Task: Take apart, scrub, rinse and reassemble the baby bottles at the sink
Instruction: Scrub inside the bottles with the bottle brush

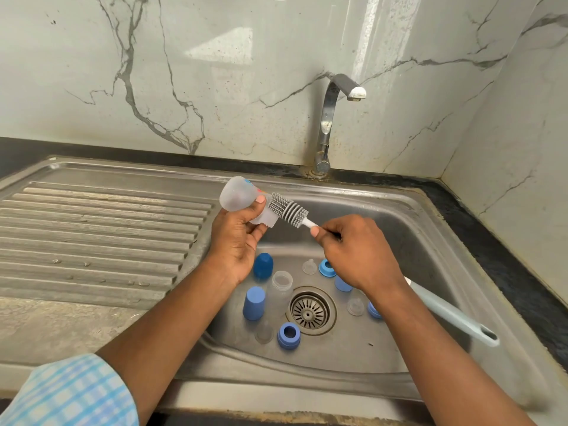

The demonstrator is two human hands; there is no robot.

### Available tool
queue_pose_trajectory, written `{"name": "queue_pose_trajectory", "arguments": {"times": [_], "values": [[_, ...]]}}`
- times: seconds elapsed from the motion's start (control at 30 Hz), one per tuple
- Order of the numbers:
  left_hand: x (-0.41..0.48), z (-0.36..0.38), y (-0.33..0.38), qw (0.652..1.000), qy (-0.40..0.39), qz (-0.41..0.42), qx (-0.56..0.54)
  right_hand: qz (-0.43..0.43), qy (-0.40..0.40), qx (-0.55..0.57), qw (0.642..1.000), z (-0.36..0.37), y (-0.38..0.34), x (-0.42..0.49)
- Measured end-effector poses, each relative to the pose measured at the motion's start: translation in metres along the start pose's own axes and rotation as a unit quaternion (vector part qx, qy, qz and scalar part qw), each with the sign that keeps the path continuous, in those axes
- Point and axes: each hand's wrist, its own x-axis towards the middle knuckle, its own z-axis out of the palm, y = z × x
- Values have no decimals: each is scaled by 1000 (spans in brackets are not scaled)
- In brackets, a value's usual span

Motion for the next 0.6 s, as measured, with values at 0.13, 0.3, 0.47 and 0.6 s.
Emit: {"name": "queue_pose_trajectory", "arguments": {"times": [0.13,0.3,0.47,0.6], "values": [[-5,3,-2,999,-43,-16,0,35,27,-15,999,0,4,4],[-4,2,2,999,-40,-9,-36,6,13,-2,1000,-1,4,1],[-5,2,3,997,-58,-24,-53,1,13,-15,1000,-2,2,1],[-4,3,2,998,-30,-5,53,-7,-3,-19,1000,-3,3,-1]]}}
